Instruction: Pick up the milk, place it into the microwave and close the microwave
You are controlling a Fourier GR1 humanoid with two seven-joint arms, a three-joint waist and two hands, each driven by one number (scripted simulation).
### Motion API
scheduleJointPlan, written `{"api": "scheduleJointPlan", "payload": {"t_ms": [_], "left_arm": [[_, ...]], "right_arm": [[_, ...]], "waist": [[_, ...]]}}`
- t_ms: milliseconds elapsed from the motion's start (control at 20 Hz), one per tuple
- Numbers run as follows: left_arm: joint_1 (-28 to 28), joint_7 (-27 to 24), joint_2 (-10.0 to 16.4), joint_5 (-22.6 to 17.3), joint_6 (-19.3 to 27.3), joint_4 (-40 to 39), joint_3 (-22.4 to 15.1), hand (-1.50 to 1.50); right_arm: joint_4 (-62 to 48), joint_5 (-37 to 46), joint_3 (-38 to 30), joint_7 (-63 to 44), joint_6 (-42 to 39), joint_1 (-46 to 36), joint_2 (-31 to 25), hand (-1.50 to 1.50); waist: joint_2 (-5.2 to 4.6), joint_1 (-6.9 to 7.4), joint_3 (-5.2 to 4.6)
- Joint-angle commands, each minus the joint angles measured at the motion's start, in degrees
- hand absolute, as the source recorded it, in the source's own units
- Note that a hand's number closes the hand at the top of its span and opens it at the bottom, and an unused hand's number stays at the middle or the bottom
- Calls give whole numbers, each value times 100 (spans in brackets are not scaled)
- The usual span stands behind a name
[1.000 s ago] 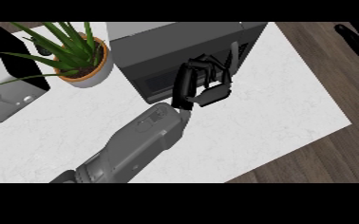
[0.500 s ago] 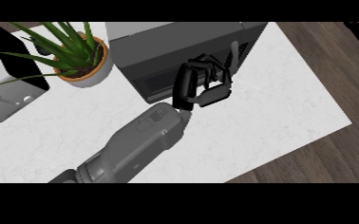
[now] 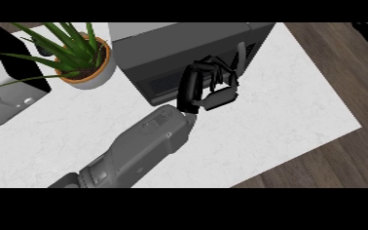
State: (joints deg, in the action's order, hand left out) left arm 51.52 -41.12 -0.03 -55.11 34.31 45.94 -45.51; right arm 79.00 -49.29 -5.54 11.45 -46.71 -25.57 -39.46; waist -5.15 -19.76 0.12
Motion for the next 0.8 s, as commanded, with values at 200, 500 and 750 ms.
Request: {"api": "scheduleJointPlan", "payload": {"t_ms": [200, 500, 750], "left_arm": [[378, 77, 2, -217, -98, -588, 177, 150], [417, 2, 2, -335, -99, -616, 133, 150], [472, -27, 2, -425, -127, -630, 100, 150]], "right_arm": [[-27, -263, 60, -175, -223, -50, -176, -150], [-56, -433, 58, -218, -292, -17, -201, -150], [-47, -489, 59, -284, -359, -72, -293, -150]], "waist": [[-75, -13, -19], [-80, -81, -7], [-90, -79, -7]]}}
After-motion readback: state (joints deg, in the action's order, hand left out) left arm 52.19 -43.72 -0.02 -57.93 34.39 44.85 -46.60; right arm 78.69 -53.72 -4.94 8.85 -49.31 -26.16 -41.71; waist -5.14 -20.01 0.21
